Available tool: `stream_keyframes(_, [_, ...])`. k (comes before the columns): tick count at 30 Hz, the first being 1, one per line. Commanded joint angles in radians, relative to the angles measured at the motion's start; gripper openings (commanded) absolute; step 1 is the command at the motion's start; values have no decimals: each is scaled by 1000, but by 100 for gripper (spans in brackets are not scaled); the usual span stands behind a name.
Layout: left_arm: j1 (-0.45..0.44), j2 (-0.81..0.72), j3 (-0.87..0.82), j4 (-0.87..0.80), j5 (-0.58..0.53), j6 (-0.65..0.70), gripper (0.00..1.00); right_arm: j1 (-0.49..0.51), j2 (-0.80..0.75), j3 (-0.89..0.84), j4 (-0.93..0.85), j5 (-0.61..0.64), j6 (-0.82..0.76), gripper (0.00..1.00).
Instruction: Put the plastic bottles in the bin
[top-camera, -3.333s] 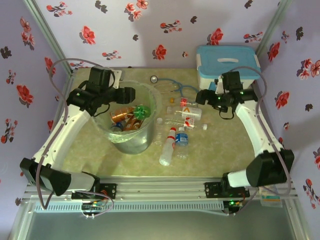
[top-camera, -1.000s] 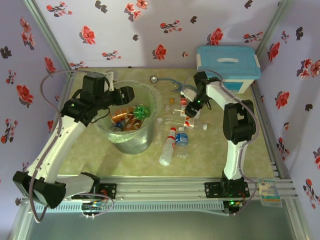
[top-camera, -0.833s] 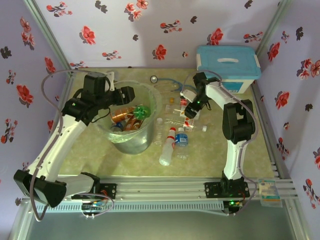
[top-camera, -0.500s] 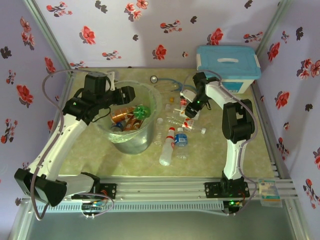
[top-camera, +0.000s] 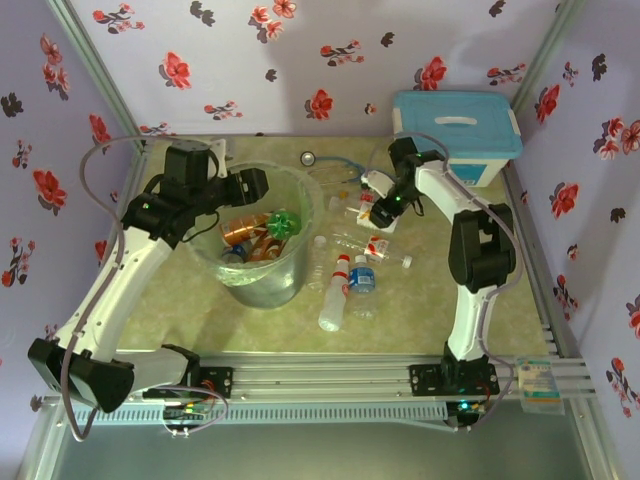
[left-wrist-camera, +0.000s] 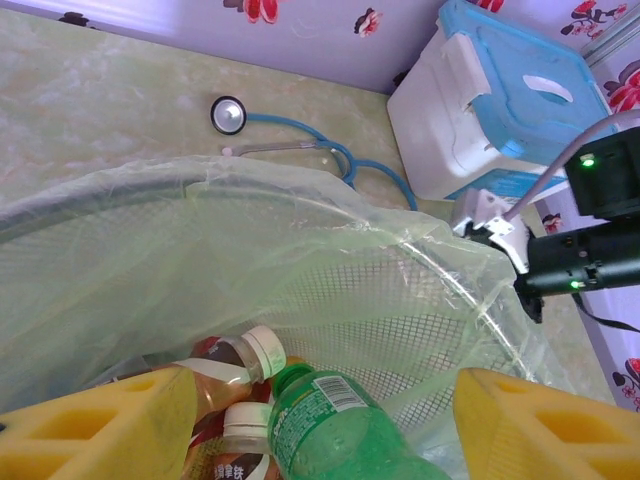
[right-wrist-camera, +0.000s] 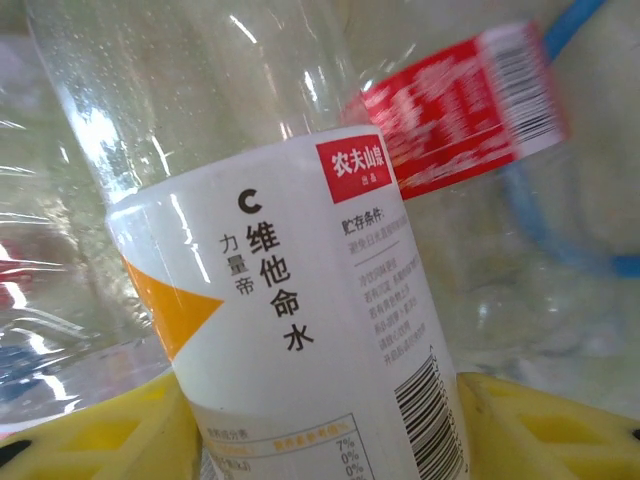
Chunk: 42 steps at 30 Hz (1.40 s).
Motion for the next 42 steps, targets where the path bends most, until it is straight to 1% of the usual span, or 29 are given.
stream_keyframes(1, [6, -12, 26, 11, 11, 3, 69, -8, -91, -19, 16, -39, 31, 57])
stream_keyframes(6, [7, -22, 31, 13, 11, -8, 69, -15, -172, -48, 48, -54, 69, 57])
stream_keyframes(11, [8, -15, 62, 80, 11, -70, 69, -20, -267, -48, 61, -33, 134, 57])
stream_keyframes(17, [7, -18, 70, 205, 36, -135, 69, -32, -373, -89, 161, -54, 274, 53])
stream_keyframes(22, [8, -2, 94, 238, 56, -157, 69, -31, -436, -95, 208, -84, 364, 52])
stream_keyframes(24, [6, 5, 95, 286, 81, -189, 69, -30, -465, -106, 237, -97, 400, 51])
stream_keyframes(26, [4, 16, 90, 358, 134, -235, 69, -25, -503, -127, 288, -110, 451, 50])
stream_keyframes(28, [-1, 36, 109, 392, 188, -258, 69, -18, -528, -141, 330, -113, 508, 49])
stream_keyframes(30, [-21, 55, 134, 395, 192, -249, 72, -2, -541, -137, 341, -105, 555, 49])
stream_keyframes(34, [-73, 95, 157, 436, 192, -235, 86, 48, -568, -123, 353, -104, 597, 49])
stream_keyframes(36, [-97, 125, 176, 449, 193, -234, 90, 82, -586, -120, 372, -112, 604, 49])
stream_keyframes(42, [-143, 214, 262, 473, 210, -226, 92, 178, -626, -95, 428, -139, 625, 49])
